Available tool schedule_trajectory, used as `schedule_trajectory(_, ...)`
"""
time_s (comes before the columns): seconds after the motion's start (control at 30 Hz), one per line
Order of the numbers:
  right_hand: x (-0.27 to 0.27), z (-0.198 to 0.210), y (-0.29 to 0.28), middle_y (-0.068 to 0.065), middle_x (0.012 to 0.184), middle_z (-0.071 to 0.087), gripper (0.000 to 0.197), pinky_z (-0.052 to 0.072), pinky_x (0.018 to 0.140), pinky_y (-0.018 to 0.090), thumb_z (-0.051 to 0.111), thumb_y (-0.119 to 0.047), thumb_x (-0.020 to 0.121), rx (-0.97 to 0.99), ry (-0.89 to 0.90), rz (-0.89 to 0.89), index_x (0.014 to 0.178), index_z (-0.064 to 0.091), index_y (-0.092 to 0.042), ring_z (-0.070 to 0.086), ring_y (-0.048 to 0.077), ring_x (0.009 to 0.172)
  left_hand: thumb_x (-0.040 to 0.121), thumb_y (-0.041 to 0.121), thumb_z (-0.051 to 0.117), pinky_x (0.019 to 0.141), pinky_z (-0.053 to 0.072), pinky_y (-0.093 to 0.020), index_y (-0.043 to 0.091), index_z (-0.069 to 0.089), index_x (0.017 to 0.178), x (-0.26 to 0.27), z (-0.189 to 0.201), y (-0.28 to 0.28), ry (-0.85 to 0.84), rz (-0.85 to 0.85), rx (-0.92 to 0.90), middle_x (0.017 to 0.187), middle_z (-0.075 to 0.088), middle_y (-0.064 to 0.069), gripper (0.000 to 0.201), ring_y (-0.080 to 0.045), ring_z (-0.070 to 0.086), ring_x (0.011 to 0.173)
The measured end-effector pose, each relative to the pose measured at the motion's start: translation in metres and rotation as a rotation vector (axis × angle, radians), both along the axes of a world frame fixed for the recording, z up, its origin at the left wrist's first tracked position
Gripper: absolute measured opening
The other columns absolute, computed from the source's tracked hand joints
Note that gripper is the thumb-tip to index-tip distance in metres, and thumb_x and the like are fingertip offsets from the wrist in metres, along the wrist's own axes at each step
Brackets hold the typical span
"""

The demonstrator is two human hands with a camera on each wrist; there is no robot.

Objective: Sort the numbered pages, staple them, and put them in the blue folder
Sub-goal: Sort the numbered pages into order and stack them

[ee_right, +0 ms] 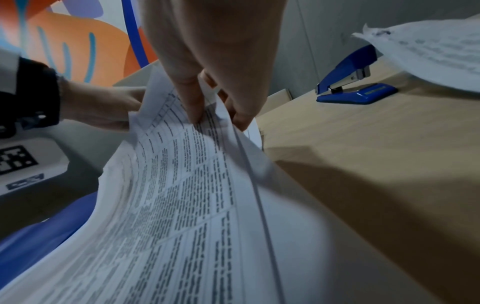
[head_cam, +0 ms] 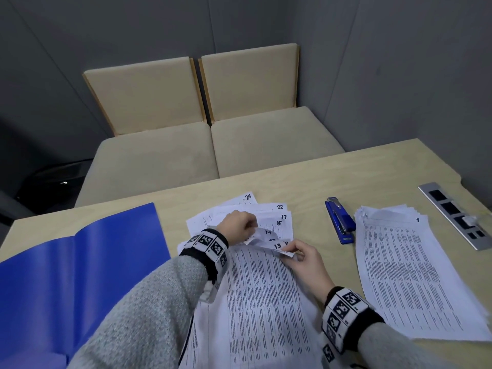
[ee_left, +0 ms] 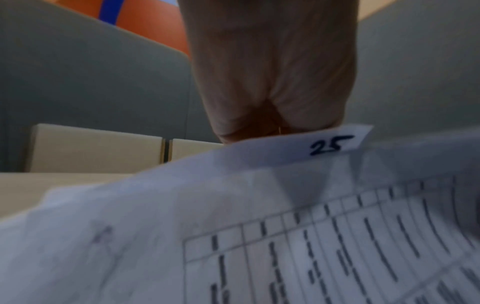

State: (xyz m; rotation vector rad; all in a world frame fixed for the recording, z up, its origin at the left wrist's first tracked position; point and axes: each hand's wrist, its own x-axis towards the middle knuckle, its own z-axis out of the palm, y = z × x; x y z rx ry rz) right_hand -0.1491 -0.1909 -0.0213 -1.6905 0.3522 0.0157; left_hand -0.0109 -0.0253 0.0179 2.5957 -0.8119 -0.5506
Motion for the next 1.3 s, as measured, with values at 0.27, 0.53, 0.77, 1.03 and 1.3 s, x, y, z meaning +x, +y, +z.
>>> schedule_trajectory(0.27, -0.002, -0.004, 0.001, 0.008, 0.098, 0.064, 0.038, 0.053, 0.082, 0.049, 0.066, 0.007, 0.078, 0.087, 0.041, -0.06, 0.09, 0.049, -0.026, 0.065, 0.028, 0.092, 0.071, 0.022, 0.079, 0.048, 0.035, -0.015, 0.022, 0.063, 0.059, 0.006, 0.015, 0.01, 0.297, 0.248, -0.224, 0.051, 0.051, 0.011, 0.02, -0.004, 0.044, 0.048)
schedule_trajectory(0.53, -0.001, -0.001, 0.003, 0.006, 0.093, 0.065, 0.021, 0.052, 0.067, 0.019, 0.062, 0.01, 0.082, 0.163, 0.095, -0.026, 0.085, 0.062, -0.011, 0.061, 0.016, 0.081, 0.094, 0.025, 0.053, 0.056, 0.045, -0.037, 0.008, 0.049, 0.086, 0.003, 0.068, 0.03, -0.346, 0.238, -0.272, 0.07, 0.063, -0.01, 0.019, -0.029, 0.058, 0.061)
schedule_trajectory(0.77, -0.002, 0.008, -0.011, 0.006, 0.09, 0.068, 0.018, 0.051, 0.074, 0.023, 0.063, 0.011, 0.079, 0.312, 0.133, 0.03, 0.084, 0.068, -0.005, 0.062, 0.019, 0.087, 0.091, 0.005, 0.046, 0.056, 0.039, -0.027, 0.0, 0.055, 0.095, -0.008, 0.172, 0.069, -0.896, 0.324, -0.58, 0.073, 0.062, -0.007, 0.011, -0.015, 0.049, 0.058)
schedule_trajectory(1.03, 0.0, 0.041, -0.032, 0.013, 0.092, 0.064, 0.017, 0.047, 0.084, 0.034, 0.052, 0.009, 0.085, 0.561, 0.144, 0.096, 0.098, 0.06, 0.002, 0.058, 0.023, 0.087, 0.092, 0.024, 0.044, 0.057, 0.035, -0.034, 0.027, 0.048, 0.078, 0.032, 0.221, 0.119, -0.756, 0.43, -0.792, 0.068, 0.047, 0.01, 0.015, -0.009, 0.039, 0.06)
schedule_trajectory(1.3, 0.008, 0.058, -0.029, 0.008, 0.088, 0.068, 0.021, 0.05, 0.078, 0.03, 0.061, 0.004, 0.078, 0.549, 0.157, 0.202, 0.097, 0.062, -0.005, 0.062, 0.02, 0.085, 0.096, 0.018, 0.051, 0.083, 0.045, -0.027, 0.007, 0.052, 0.128, 0.031, 0.144, 0.089, -0.148, 0.138, -0.099, 0.101, 0.063, -0.004, 0.034, -0.019, 0.059, 0.09)
